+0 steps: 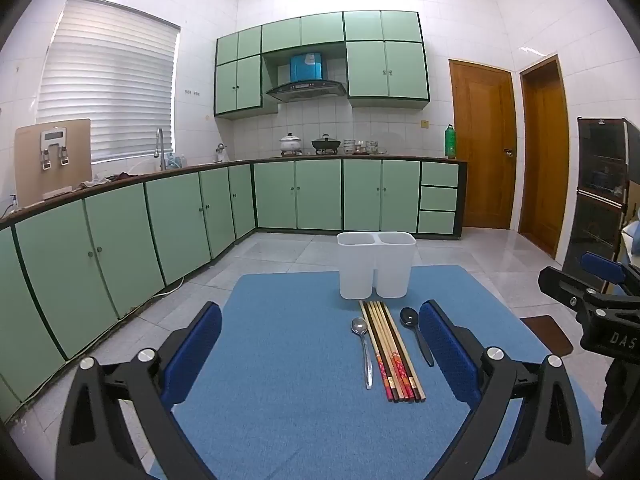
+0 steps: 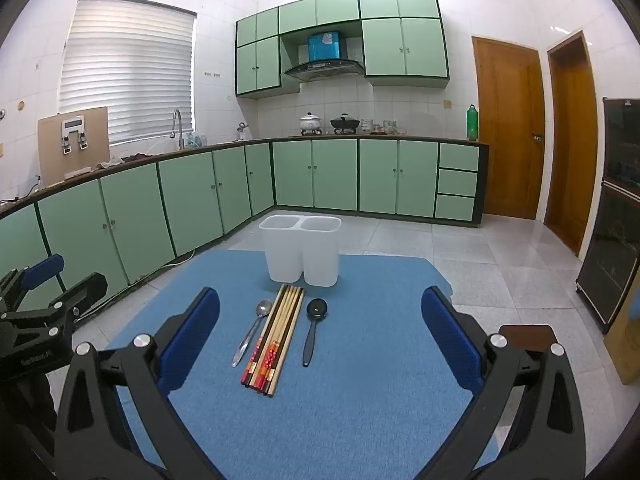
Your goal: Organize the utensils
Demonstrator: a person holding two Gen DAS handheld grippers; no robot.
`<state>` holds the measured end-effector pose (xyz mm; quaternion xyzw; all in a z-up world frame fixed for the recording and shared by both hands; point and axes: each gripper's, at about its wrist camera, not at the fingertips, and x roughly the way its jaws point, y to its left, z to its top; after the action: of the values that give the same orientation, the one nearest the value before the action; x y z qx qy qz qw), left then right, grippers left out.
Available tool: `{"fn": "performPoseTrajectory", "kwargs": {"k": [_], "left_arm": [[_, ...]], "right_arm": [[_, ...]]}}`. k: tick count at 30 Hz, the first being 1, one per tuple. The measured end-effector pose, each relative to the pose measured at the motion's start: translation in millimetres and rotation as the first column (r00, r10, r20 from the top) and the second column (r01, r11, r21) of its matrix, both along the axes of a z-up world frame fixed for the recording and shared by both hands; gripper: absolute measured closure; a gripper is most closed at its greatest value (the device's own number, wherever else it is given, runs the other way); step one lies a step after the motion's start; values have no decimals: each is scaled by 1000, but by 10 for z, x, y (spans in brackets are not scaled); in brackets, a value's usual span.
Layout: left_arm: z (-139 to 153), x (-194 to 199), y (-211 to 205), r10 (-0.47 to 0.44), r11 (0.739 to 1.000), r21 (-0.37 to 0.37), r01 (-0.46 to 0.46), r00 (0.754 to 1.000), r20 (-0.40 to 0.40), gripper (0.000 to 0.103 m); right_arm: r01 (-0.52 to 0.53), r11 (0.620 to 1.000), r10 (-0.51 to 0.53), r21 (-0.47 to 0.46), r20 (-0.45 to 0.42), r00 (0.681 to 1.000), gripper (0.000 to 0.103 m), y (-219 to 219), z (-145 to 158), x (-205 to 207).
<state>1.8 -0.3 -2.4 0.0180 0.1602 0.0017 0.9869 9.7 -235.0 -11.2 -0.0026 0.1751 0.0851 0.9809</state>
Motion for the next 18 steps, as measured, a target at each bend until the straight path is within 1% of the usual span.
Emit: {"fn": "performPoseTrajectory", "kwargs": {"k": [16, 18], "left_arm": [[-32, -4, 46, 6, 1000, 5, -6, 1000, 3, 6], [3, -6, 21, 7, 1000, 3, -7, 1000, 3, 6]], "right_arm": [[4, 1000, -4, 5, -2, 1000, 5, -22, -35, -17], [5, 1000, -5, 6, -1, 1000, 5, -24, -38, -18]]}}
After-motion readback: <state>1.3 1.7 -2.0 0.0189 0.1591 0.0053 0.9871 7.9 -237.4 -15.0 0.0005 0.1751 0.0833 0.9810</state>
